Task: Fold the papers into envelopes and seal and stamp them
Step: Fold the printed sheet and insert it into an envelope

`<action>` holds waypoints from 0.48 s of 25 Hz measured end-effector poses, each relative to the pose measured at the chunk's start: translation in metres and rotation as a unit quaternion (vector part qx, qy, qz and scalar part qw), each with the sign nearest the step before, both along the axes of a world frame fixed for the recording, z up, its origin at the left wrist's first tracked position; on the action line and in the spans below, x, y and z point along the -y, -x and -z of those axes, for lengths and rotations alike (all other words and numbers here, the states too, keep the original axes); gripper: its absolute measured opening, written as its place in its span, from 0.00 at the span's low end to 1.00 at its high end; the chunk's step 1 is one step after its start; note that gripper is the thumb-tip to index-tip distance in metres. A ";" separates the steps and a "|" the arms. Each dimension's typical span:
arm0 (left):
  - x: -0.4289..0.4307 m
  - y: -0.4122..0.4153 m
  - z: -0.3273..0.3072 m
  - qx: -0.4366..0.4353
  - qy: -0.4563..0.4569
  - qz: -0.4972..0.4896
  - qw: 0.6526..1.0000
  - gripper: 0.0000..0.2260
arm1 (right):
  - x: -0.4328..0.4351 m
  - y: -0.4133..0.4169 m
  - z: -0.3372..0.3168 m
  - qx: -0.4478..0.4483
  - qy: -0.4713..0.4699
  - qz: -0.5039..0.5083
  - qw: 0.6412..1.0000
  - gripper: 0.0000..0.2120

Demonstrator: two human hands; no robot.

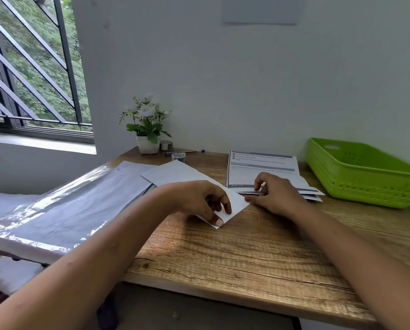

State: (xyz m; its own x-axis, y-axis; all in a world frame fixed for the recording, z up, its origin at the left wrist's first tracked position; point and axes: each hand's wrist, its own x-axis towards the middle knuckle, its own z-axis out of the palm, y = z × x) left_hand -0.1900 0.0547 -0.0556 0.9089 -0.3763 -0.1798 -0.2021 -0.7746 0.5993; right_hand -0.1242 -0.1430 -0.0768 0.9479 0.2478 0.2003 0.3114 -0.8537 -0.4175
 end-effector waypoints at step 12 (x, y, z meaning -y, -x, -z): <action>0.054 0.045 0.024 0.311 -0.350 -0.040 0.883 0.10 | -0.012 0.012 0.002 0.038 0.069 0.048 0.996 0.11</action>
